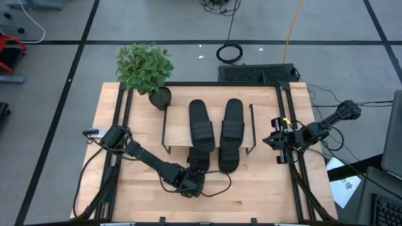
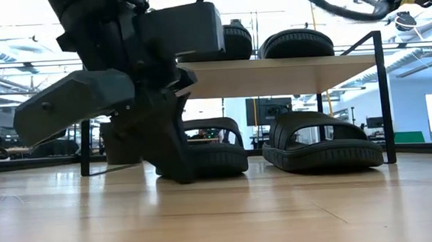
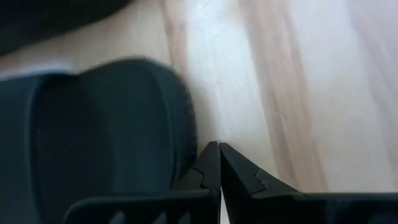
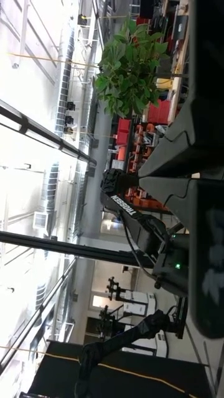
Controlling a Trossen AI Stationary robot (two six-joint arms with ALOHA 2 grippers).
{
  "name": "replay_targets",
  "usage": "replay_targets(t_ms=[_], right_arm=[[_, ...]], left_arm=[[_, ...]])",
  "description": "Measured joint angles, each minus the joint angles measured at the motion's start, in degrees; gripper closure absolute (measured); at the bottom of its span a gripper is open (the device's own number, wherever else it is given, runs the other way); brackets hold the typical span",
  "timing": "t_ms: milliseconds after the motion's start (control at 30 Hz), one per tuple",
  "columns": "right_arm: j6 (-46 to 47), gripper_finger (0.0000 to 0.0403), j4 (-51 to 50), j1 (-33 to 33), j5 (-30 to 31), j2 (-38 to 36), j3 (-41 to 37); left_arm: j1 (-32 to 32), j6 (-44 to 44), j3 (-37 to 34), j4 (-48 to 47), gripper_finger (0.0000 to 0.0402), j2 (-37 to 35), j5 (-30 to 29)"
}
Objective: Pick and place slides into the shelf
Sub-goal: Put the black slide under the shelf, then adjust the top left black slide on the shelf
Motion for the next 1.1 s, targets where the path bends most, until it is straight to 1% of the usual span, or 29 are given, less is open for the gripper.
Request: replay_targets(t_ms=[100,267,300,333,433,467,533,667,833,967,1100], right_arm=[[-0.27,0.0403,0.00,0.01,0.00,0.01,0.01],[-0.83,0.0403,-0.03,0.00,0.02,-0.01,0.00],[-0.83,0.0403,-0.04,0.02,0.02,0.00,0.00],[-0.80,0.0403,-0.04,0.01,0.01,0.01,-0.01],[-0.78,0.0403,0.00,0.00,0.00,-0.01,-0.01],[-0.68,0.0403,-0.02,0.00,0.00,0.01,-0.01],[-0.34,0.0403,0.02,0.00,0.00,-0.01,0.01],[0.14,0.0403,0.02,0.00,0.00,-0.01,0.00],[0.15,0.0403,0.00,0.01,0.00,0.01,0.00],[-0.36,0.0403,0.00,0.00,0.00,0.01,-0.01],[-0.78,0.0403,-0.02,0.01,0.01,0.01,0.00]], left_arm=[[-1.55,4.28,1.00,0.67,0.0401,-0.13,0.31],[-4.47,10.11,6.36,0.87,0.0401,-1.34,-0.60],[-4.92,10.84,7.72,1.05,0.0401,-1.38,-2.39],[-5.31,11.39,8.98,1.13,0.0401,-1.38,-5.54],[-5.97,11.67,12.22,0.79,0.0401,-1.37,-18.47],[-5.76,11.71,13.05,0.98,0.0401,-1.47,-21.92],[-4.95,12.35,13.98,0.95,0.0401,-1.64,-25.43],[-2.91,14.98,14.49,0.77,0.0401,-1.46,-28.06],[0.42,15.11,14.21,0.75,0.0401,-1.46,-28.32],[0.38,18.13,14.21,2.28,0.0401,-1.46,-28.91],[0.70,18.62,14.21,2.15,0.0401,-1.46,-31.74]])
